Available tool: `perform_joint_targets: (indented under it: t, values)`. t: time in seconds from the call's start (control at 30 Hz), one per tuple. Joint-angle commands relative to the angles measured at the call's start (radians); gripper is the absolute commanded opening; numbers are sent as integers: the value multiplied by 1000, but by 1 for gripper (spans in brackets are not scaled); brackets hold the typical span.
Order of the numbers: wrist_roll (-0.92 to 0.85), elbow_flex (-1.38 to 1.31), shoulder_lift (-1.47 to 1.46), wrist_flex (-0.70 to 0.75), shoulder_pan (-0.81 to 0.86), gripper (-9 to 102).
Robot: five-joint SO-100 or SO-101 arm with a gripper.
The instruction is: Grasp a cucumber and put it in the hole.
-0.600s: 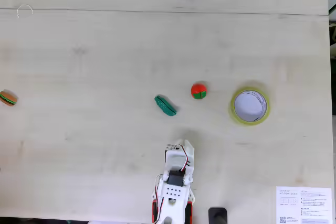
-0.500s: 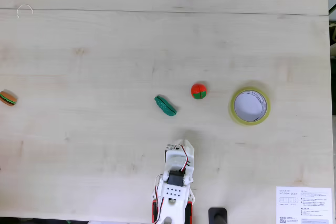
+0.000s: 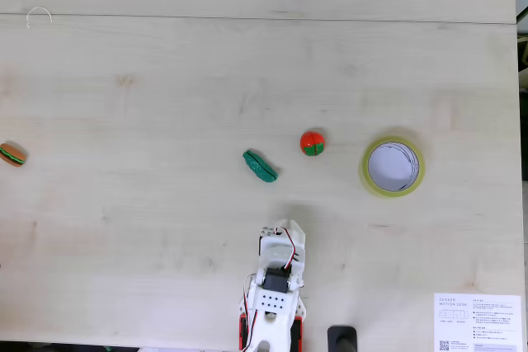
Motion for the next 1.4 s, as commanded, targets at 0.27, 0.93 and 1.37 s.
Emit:
perform_joint_targets:
  t: [0.27, 0.93, 1.37]
  values:
    - [-2, -9, 0, 5, -6, 0]
    - [5, -21, 0, -118, -6, 3]
    - [8, -202, 0, -239, -5, 5]
